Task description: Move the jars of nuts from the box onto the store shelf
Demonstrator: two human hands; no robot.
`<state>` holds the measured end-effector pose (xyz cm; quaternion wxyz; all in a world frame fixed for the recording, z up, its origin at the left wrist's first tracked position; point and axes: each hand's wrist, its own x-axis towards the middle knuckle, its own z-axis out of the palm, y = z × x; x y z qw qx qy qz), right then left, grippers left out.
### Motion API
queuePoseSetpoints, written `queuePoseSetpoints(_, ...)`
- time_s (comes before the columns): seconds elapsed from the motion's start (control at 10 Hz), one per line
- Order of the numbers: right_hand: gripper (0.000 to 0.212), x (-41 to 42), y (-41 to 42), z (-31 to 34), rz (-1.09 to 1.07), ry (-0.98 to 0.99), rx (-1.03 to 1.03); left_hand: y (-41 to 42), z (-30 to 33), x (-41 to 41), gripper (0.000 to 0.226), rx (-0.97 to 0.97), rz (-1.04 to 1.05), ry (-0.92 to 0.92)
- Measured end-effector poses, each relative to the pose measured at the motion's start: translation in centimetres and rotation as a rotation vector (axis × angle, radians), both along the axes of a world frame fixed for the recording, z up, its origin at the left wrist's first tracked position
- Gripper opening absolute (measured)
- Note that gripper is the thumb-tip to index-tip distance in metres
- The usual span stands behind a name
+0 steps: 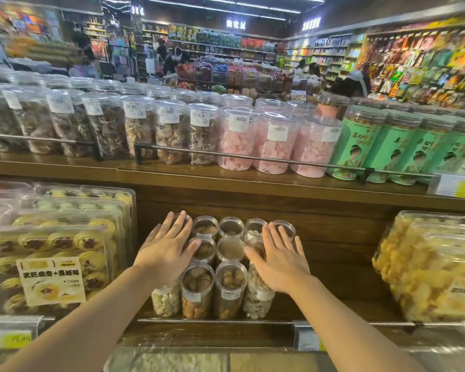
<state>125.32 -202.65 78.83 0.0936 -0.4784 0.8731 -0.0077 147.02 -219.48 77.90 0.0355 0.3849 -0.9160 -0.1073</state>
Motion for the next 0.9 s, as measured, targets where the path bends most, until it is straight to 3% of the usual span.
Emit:
queuePoseSetpoints(0.5, 0.085, -0.4, 0.0, 1.7, -0.003, -0.161, 0.080, -0.2, 2.2, -0.7, 0.063, 0.183, -0.048, -0.155)
queuePoseSetpoints(0.8, 0.084, 1.6, 4.3, 6.8, 0.095, -0.075, -0.111, 3.7, 6.5, 0.7, 0.061, 0.036, -0.089, -0.032)
queuePoseSetpoints(0.9, 0.085, 2.8, 6.0, 8.3, 0.104, -0.089, -0.092, 5.7, 7.7, 2.7, 0.059, 0.142, -0.061, 0.052)
